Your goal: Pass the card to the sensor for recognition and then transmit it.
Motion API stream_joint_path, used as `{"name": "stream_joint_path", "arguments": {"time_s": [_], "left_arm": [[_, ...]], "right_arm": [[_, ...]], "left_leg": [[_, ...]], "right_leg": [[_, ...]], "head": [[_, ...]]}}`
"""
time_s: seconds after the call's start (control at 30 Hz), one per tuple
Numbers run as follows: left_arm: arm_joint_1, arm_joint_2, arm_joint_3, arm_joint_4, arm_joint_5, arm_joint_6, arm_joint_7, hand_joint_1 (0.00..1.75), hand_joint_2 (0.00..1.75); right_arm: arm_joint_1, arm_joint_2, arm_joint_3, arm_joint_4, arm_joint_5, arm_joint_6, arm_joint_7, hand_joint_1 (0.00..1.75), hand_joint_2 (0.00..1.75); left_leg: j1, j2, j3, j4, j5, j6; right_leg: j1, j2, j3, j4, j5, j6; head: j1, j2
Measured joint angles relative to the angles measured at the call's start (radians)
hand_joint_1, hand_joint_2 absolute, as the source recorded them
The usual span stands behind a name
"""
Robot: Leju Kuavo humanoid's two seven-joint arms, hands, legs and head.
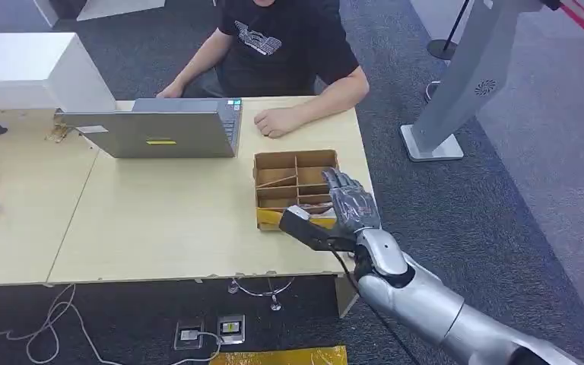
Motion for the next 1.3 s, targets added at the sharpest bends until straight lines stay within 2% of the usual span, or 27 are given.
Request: {"name": "stream_joint_path", "arguments": {"time_s": [1.3], "left_arm": [[0.0,-0.003,0.0,0.0,0.015,0.0,0.0,0.0,0.0]], "right_arm": [[-0.024,0.121,0.029,0.192,-0.012,-0.048,-0.089,0.0,1.75]], "left_leg": [[0.0,0.0,0.0,0.0,0.0,0.0]], "right_leg": [[0.0,0.0,0.0,0.0,0.0,0.0]], "head": [[0.0,0.0]]}}
